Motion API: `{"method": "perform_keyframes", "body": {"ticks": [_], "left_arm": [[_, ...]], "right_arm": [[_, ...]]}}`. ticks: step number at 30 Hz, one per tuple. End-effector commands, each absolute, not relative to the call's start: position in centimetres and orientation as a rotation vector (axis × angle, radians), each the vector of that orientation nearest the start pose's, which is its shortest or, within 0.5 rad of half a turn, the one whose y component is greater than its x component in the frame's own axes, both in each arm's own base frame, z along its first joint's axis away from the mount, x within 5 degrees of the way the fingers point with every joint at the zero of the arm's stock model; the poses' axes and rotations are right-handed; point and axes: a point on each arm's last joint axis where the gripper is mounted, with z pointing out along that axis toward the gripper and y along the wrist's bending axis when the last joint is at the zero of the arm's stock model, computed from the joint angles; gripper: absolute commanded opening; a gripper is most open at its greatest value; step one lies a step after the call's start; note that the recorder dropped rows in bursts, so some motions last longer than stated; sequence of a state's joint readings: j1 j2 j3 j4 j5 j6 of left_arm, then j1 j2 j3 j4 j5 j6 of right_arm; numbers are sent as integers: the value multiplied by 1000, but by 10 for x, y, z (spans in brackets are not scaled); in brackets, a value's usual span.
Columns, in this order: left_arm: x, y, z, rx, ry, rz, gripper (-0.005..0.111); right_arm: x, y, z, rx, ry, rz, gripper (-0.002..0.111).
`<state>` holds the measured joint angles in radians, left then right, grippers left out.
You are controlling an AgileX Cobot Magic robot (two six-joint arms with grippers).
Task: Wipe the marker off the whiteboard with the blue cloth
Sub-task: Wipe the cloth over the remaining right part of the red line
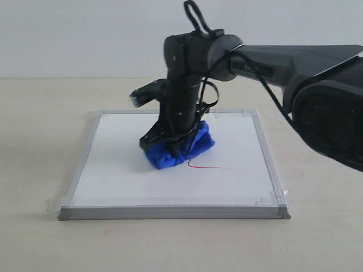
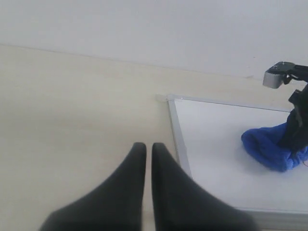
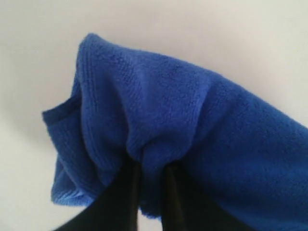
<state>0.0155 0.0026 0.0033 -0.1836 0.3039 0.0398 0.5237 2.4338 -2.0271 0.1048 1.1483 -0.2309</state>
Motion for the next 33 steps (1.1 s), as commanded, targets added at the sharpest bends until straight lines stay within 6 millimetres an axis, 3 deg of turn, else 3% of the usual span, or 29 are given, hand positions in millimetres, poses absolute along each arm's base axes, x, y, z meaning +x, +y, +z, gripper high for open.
{"method": "perform_keyframes", "body": {"ticks": [1,4,9,12,16,20,23,27,33], "left_arm": [[55,-4,187,-93,1767,-126,4],[55,-4,187,-93,1767,-126,4],[55,-4,187,-93,1767,-126,4],[55,-4,187,-93,1767,-126,4],[55,-4,187,-93,1767,-126,4],[55,-4,187,-93,1767,-126,4],[55,-4,187,-93,1767,-126,4],[55,-4,187,-93,1767,-126,4],[55,-4,187,-93,1767,-126,4]], "right_arm": [[357,310,84,-1406,2958,352,0],[366,304,84,-1353,2933,211,0],[414,253,103,-887,2929,-60,0],[438,212,117,-637,2947,-86,0],[459,157,131,-455,2969,-93,0],[466,128,135,-291,3004,-34,0],[463,141,134,-292,3025,165,0],[457,192,133,-506,2872,403,0],[430,270,137,-834,2653,454,0]]}}
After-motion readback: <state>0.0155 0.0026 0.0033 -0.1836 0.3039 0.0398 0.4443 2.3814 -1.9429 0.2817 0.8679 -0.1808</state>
